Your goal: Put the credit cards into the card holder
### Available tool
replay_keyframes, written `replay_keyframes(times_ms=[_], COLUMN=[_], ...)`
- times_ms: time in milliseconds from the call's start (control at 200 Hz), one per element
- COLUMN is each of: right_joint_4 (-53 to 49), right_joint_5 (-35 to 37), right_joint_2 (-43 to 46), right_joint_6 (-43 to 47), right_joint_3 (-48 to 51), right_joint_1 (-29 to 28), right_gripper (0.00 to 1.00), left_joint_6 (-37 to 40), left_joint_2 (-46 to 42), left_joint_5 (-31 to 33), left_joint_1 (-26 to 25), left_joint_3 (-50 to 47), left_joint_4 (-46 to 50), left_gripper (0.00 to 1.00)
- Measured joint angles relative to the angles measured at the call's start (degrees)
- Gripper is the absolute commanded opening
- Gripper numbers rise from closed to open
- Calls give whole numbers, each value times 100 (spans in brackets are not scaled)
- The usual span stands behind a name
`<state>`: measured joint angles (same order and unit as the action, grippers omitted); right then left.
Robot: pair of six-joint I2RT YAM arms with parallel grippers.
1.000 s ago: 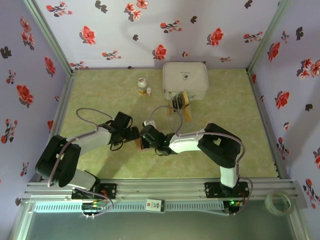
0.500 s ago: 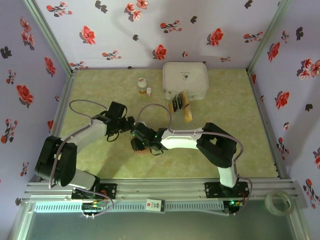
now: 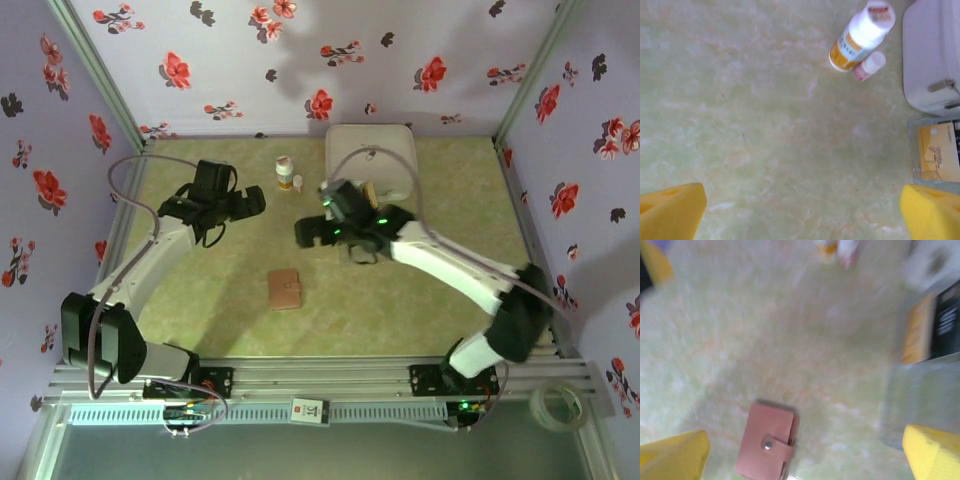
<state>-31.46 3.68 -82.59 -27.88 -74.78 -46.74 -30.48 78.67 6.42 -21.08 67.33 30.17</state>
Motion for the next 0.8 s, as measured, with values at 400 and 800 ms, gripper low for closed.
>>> replay_keyframes(times_ms=[400,800], right_joint_4=[-175,2555], right_joint_5=[1834,2758], right_joint_2=[3134,2116], right_joint_6=[549,1298], right_joint_3=[1862,4319], right_joint_1=[2852,4087], right_gripper=[99,99], left_joint_6=[1012,2597], left_joint_2=[-1196,-1311], left_joint_5=[1458,2369], left_joint_1=[4,640], left_joint_3=[-1263,-3547], left_joint_4=[-1554,-4686], left_gripper=[100,100])
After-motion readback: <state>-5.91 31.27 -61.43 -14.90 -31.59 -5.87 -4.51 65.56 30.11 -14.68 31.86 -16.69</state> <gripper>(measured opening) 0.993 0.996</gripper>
